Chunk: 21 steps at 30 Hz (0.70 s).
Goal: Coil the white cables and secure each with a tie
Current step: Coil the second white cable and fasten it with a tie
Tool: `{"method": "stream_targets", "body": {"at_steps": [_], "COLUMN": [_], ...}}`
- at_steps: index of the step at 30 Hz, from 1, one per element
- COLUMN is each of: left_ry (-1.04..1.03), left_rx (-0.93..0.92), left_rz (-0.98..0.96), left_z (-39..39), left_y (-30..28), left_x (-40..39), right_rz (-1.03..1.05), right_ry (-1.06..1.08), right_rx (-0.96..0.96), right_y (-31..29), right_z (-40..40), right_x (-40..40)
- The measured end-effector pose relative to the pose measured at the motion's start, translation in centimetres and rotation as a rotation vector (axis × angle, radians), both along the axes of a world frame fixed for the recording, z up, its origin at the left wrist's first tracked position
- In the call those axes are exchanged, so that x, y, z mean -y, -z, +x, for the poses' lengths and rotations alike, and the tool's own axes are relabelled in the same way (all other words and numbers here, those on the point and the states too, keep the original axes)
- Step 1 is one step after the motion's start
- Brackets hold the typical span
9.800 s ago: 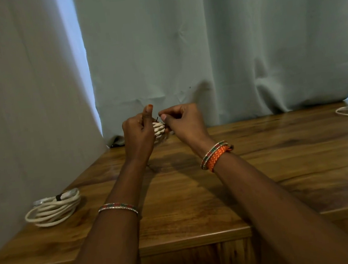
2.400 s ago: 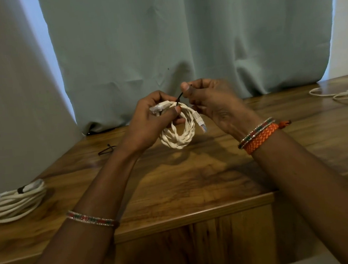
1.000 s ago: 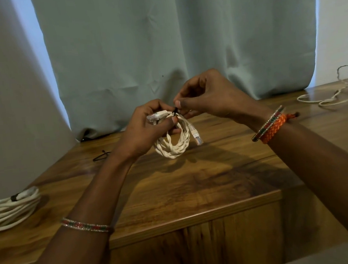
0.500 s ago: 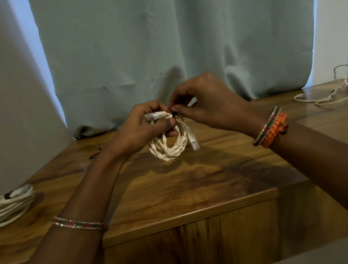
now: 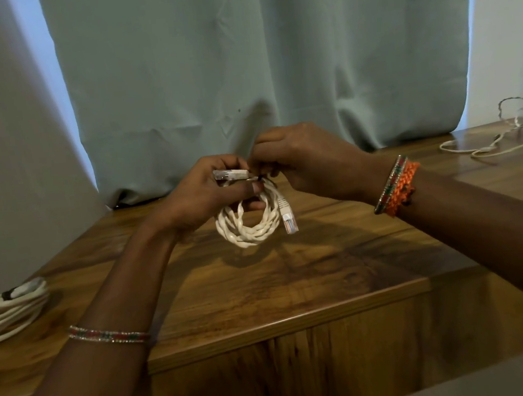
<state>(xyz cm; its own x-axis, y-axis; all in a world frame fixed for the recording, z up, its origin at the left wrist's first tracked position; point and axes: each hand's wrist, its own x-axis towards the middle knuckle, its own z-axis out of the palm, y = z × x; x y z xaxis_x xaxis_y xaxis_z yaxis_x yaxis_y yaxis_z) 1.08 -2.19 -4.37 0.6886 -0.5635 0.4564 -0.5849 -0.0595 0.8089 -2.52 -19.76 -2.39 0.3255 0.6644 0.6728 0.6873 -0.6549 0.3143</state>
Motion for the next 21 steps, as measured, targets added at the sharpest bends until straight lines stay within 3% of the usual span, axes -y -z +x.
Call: {"method": "stream_targets", "body": {"at_steps": [6, 16, 21], "left_ry": [0.072, 0.094, 0.105], "left_rx": [-0.101, -0.128, -0.137], "left_rz": [-0.021, 0.029, 0.021], "left_z": [-0.4, -0.5, -0.7], "left_y": [-0.3, -0.4, -0.5], "left_x": [-0.3, -0.4, -0.2], "right_rz": [0.359, 0.395, 0.380], "right_ry": [-0.190, -0.178, -0.146], "right_rx": [-0.243, -0.239, -0.140], "right_y": [0.5, 1.8, 2.1], "right_z": [0.6, 0.2, -0.1], "right_x": [0.4, 0.3, 0.0]}}
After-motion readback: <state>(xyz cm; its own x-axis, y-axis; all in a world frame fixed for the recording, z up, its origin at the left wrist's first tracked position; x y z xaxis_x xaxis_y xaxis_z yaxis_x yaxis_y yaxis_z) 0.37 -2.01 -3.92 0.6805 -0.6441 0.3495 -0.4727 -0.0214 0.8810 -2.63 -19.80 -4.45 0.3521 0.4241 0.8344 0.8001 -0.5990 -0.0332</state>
